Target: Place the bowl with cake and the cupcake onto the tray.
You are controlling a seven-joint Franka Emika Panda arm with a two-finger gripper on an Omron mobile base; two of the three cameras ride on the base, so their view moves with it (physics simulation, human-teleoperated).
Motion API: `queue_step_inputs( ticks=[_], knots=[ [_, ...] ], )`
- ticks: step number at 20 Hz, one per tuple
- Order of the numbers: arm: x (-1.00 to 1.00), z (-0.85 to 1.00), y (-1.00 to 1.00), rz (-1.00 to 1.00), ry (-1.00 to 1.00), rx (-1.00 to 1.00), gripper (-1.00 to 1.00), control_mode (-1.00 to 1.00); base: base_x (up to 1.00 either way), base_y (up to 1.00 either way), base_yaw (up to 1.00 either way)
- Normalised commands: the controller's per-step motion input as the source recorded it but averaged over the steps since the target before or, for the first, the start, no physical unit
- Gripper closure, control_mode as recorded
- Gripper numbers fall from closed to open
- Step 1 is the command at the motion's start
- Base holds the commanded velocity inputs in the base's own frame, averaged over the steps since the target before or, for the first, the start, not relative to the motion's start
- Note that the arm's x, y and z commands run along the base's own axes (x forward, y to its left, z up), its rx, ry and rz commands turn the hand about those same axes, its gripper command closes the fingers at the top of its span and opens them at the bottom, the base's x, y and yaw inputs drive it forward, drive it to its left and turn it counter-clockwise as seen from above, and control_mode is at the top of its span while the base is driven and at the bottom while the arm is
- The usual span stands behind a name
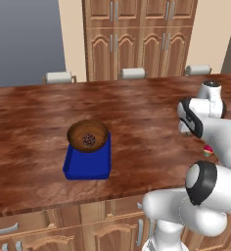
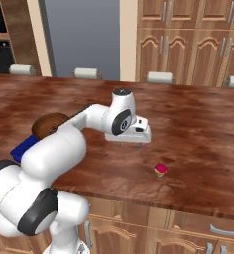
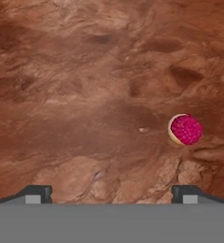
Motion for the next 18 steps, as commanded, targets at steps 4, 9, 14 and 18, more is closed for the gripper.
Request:
queue_step_inputs(
  ticks=[4, 9, 14, 18],
  knots=[
    [0.0, -0.01, -0.44, -0.03, 0.02, 0.06, -1.0, -1.0, 0.0, 0.0, 0.0],
    [0.0, -0.06, -0.36, -0.04, 0.01, 0.06, -1.0, -1.0, 0.0, 0.0, 0.0],
    [0.0, -0.11, -0.29, -0.06, 0.01, 0.01, -1.0, -1.0, 0.0, 0.0, 0.0],
    [0.0, -0.2, -0.29, -0.05, 0.0, 0.0, -1.0, -1.0, 0.0, 0.0, 0.0]
  ],
)
